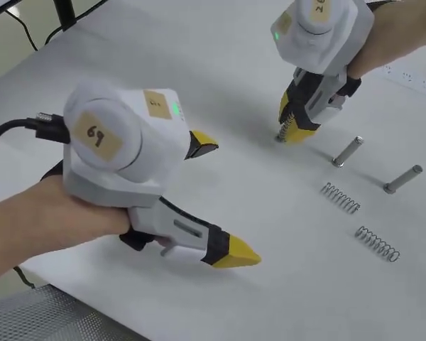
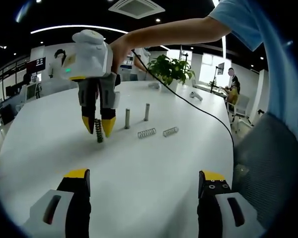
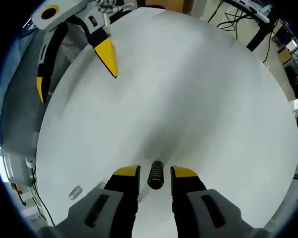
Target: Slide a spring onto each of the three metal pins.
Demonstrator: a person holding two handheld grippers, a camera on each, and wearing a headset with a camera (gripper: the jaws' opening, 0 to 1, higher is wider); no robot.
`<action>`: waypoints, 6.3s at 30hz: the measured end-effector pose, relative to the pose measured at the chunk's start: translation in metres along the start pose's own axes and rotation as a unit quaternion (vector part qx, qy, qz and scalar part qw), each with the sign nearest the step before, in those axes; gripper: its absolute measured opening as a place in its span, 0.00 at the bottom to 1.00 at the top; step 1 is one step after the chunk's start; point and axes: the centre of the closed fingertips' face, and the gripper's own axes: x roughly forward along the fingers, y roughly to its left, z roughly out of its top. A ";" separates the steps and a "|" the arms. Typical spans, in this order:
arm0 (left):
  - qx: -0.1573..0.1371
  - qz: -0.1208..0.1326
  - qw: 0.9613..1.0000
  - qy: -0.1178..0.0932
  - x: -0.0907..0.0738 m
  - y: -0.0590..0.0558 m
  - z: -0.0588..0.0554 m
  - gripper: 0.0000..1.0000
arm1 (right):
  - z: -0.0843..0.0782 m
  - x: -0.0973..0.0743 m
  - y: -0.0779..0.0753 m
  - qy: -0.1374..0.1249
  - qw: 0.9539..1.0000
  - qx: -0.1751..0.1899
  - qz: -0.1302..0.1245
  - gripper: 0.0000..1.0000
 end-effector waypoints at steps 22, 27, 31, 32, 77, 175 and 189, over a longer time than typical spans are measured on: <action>-0.019 0.003 1.000 -0.018 -0.002 0.001 0.008 0.87 | -0.002 -0.008 0.008 -0.065 0.995 0.062 -0.029 0.83; -0.030 0.003 0.999 -0.029 -0.004 0.002 0.013 0.87 | -0.004 -0.013 0.007 -0.080 0.993 0.072 -0.050 0.91; -0.028 0.003 0.999 -0.031 -0.005 0.002 0.015 0.87 | 0.004 -0.019 0.008 -0.117 0.987 0.086 -0.064 0.94; -0.025 0.002 0.999 -0.030 -0.005 0.002 0.015 0.87 | 0.003 -0.021 0.010 -0.119 0.987 0.089 -0.065 0.95; 0.026 -0.041 0.998 -0.035 0.004 -0.001 0.054 0.83 | -0.057 -0.089 0.109 -0.273 0.890 0.286 -0.226 0.99; 0.189 -0.165 0.967 0.051 0.146 -0.007 0.034 0.11 | -0.134 -0.073 0.243 -0.304 0.734 0.529 -0.298 0.95; 0.193 -0.174 0.964 0.062 0.144 -0.009 0.030 0.04 | -0.132 -0.075 0.239 -0.305 0.737 0.525 -0.297 0.94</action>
